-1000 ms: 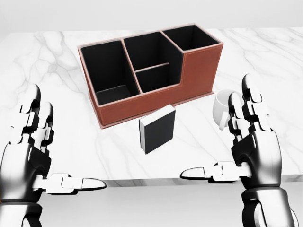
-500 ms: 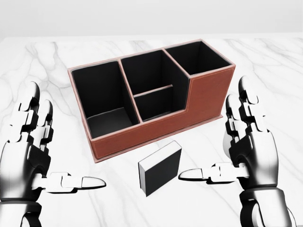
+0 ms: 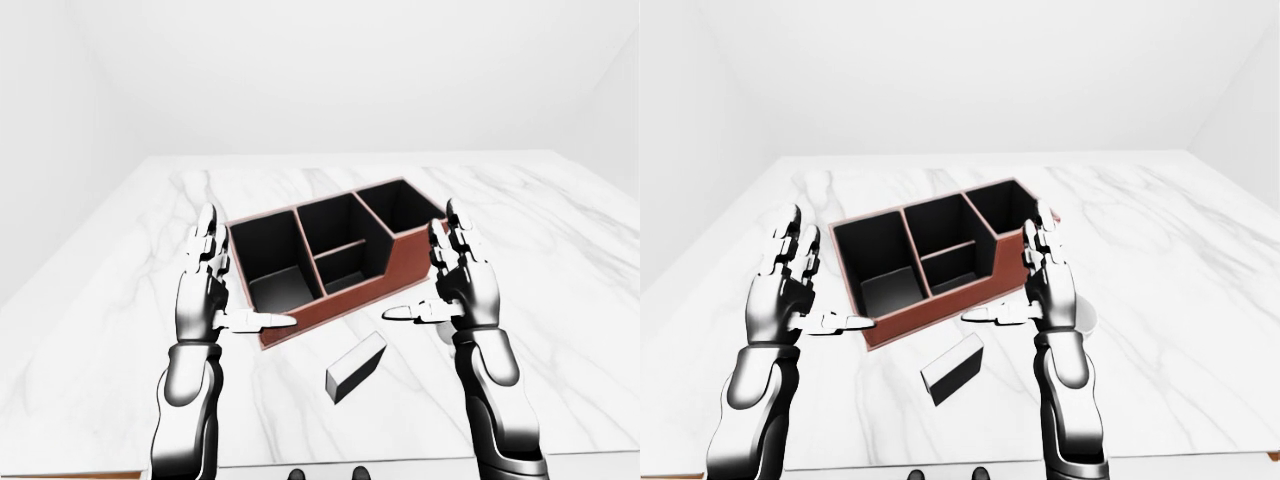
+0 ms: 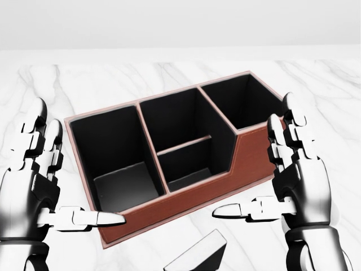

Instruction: Pick up the book and place it in the front compartment of the caddy.

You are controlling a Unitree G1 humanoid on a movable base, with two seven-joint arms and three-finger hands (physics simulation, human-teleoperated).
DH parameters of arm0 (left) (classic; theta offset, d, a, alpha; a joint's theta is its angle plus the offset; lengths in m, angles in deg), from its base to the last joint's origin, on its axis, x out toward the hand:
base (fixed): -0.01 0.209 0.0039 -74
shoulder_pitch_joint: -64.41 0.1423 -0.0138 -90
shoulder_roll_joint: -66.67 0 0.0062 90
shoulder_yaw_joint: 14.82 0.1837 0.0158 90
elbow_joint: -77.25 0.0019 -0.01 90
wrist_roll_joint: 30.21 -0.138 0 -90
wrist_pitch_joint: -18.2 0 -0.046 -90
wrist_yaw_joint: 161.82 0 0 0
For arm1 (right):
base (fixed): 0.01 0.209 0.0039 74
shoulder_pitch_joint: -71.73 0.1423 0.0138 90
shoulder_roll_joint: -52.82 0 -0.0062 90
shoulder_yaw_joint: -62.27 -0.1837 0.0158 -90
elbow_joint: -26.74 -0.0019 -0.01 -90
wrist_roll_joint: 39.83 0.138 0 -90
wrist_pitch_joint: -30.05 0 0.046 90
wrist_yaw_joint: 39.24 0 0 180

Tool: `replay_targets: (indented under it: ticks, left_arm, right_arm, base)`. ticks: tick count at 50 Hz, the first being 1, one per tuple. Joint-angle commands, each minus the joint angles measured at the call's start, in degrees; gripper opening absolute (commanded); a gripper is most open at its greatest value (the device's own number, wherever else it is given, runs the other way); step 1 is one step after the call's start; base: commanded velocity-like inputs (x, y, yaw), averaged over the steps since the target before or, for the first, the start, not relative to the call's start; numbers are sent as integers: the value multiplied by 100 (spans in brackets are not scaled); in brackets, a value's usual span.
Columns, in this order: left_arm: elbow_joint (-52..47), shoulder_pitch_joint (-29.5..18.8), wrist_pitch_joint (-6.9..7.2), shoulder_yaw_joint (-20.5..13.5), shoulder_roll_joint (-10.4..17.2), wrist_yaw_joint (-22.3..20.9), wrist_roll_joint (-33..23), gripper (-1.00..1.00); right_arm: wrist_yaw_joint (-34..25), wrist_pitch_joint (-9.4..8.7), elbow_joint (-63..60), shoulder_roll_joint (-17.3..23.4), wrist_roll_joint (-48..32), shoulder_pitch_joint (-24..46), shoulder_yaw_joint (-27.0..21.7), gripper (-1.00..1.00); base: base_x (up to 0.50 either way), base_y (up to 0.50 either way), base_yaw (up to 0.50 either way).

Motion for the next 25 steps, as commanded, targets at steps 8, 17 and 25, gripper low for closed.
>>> replay_targets:
  ticks: [8, 17, 25]
  left_arm:
    - [-40, 14, 0, -1, 1, -11, 6, 100]
    - [-88, 16, 0, -1, 0, -11, 8, 100]
    - [-60, 11, 0, -24, 7, -25, 20, 100]
  right_arm:
    - [7, 0, 3, 9, -6, 21, -9, 100]
    - [-47, 0, -65, 13, -69, -24, 7, 100]
    - [-2, 0, 43, -6, -148, -42, 65, 100]
  base:
    - [3, 0, 0]
    - [13, 0, 0]
    - [25, 0, 0]
